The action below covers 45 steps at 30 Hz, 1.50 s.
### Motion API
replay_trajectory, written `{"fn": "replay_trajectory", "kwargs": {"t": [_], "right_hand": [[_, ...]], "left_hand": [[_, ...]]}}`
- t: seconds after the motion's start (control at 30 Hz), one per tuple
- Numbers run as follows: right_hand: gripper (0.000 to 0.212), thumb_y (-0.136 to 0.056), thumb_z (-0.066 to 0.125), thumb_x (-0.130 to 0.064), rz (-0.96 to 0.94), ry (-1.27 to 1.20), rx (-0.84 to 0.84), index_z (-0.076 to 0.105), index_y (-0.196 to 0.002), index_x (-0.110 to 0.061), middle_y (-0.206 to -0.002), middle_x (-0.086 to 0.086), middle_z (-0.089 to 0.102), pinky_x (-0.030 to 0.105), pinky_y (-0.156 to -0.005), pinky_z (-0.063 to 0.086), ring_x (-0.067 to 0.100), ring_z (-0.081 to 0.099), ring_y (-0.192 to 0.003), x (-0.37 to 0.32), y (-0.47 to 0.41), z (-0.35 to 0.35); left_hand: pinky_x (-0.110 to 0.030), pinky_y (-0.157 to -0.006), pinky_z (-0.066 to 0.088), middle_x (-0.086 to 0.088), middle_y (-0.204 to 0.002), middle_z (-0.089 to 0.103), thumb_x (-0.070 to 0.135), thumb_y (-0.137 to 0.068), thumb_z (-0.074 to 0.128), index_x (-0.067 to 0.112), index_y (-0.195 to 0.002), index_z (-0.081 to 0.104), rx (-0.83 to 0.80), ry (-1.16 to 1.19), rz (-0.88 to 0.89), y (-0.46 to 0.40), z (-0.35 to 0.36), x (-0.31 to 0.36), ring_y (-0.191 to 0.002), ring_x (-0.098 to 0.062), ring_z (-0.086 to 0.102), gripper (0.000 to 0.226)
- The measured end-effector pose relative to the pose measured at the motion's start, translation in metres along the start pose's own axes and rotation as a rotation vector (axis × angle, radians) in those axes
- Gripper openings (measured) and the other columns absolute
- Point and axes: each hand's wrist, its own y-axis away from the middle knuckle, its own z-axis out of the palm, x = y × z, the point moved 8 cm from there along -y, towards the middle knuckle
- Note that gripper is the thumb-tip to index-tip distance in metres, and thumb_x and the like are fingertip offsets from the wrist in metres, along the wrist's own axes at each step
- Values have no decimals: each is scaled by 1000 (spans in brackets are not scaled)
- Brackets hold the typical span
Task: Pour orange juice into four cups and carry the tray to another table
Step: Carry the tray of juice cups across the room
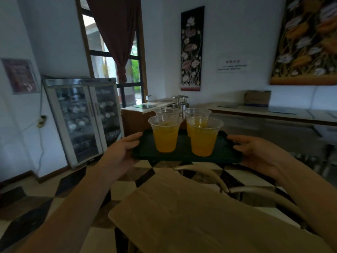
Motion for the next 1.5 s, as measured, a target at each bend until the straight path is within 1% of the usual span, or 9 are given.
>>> {"fn": "replay_trajectory", "kwargs": {"t": [0.23,0.37,0.47,0.67,0.83,0.93,1.2,1.3,1.5], "right_hand": [[43,-90,49,7,-36,-42,165,67,-119,-19,-129,10,59,45,-95,52,33,59,-115,-2,-41,9],[47,-92,43,9,-37,-50,283,60,-129,-16,-132,11,55,43,-92,52,33,56,-117,-2,-52,19],[47,-95,42,7,-42,-35,361,55,-135,-14,-128,11,58,41,-91,52,31,57,-115,-2,-53,22],[47,-96,40,9,-70,-5,477,52,-138,-10,-130,16,55,45,-94,50,35,56,-115,1,-48,8],[46,-95,41,9,-83,-13,544,56,-133,-11,-115,6,58,35,-73,55,30,61,-104,5,-48,-28],[46,-94,42,10,-90,-42,574,57,-132,-12,-118,8,58,33,-71,55,30,62,-105,10,-52,-59],[44,-95,48,1,-71,70,610,58,-131,-23,-121,3,62,30,-74,55,22,63,-106,38,-73,-149],[43,-96,46,4,-31,-1,632,53,-132,-18,-109,4,65,25,-62,57,18,66,-95,61,-86,-178],[50,-97,43,6,98,43,641,51,-141,-16,-122,9,65,37,-89,53,23,62,-111,131,-116,-215]], "left_hand": [[-51,-87,57,-10,-125,66,1,-98,45,12,-124,67,-146,-2,-70,-101,1,2,-113,-35,63,36],[-43,-69,61,-10,-113,74,-1,-98,44,12,-116,73,-252,23,-135,-146,11,1,-98,-31,72,37],[-44,-82,58,-11,-131,65,1,-99,41,11,-132,62,-336,30,-189,-172,22,-8,-117,-33,63,40],[-41,-71,62,-11,-124,67,2,-101,41,14,-121,65,-455,33,-280,-202,49,-37,-99,-27,73,33],[-43,-81,59,-10,-119,72,2,-101,39,12,-134,58,-522,-2,-311,-218,89,-64,-104,-28,72,39],[-47,-93,52,-10,-135,61,1,-102,38,14,-146,46,-566,-38,-297,-224,120,-80,-118,-32,63,47],[-45,-72,61,-12,-146,50,-3,-101,39,26,-151,39,-569,-65,-367,-254,181,-162,-120,-37,59,58],[-48,-90,55,-11,-146,53,2,-102,38,21,-151,39,-570,-200,-356,-268,192,-201,-125,-33,58,52],[-36,-78,61,-5,-134,63,-2,-101,39,28,-145,48,-550,-439,-342,-297,187,-286,-123,-30,59,54]]}}
